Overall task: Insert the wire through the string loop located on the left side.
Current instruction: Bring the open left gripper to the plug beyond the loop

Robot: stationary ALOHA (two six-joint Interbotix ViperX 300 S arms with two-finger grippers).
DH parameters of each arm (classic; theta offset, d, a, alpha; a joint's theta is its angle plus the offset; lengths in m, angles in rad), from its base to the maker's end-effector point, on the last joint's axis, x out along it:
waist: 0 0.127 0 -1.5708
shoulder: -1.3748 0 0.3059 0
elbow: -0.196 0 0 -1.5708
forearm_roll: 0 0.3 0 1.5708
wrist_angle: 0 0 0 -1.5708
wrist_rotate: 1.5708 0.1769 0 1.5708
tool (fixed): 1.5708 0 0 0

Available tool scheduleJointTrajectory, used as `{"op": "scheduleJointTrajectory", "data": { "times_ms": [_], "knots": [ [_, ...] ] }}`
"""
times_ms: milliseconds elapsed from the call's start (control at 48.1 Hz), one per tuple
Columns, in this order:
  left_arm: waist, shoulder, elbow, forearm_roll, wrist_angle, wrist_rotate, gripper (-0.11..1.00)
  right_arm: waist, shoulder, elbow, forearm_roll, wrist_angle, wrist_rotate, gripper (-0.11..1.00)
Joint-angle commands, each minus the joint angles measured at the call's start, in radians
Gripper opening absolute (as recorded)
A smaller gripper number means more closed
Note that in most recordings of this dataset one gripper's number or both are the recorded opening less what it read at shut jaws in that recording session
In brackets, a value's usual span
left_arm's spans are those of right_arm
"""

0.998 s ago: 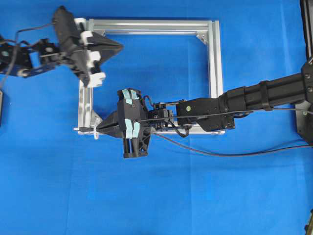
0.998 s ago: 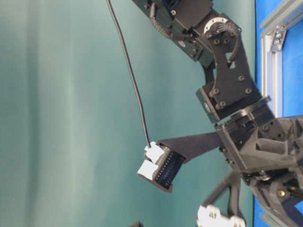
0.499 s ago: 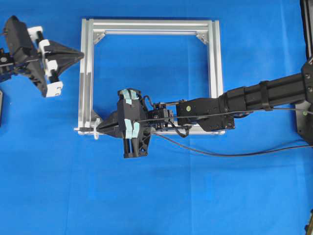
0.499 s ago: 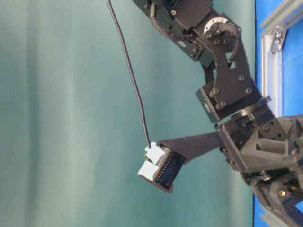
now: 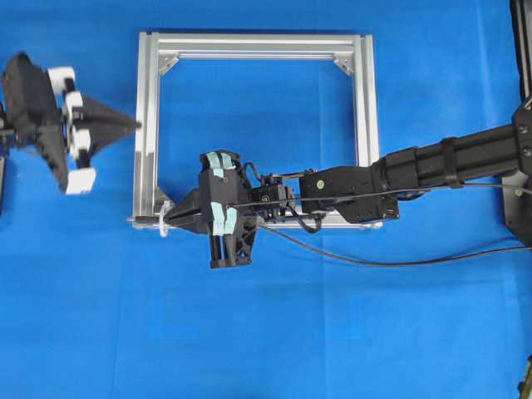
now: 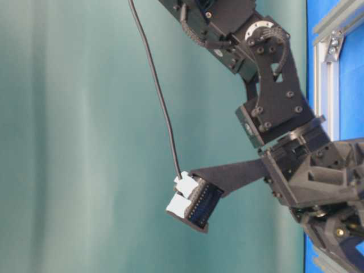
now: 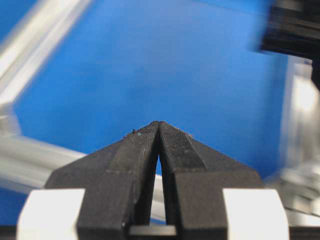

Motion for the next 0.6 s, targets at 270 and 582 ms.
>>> {"op": "scheduleJointTrajectory", "data": {
  "times_ms": [270,582],
  "knots": [
    [-0.304,-0.064,-0.002,0.003,-0.009,0.000,0.00,-0.002,-0.023,-0.020,0.000,-0.006,0.000,0.00],
    [-0.367,-0.051,-0.011,0.009,-0.005,0.021,0.00,-0.003,-0.021,-0.020,0.000,-0.006,0.000,0.00]
  ]
}}
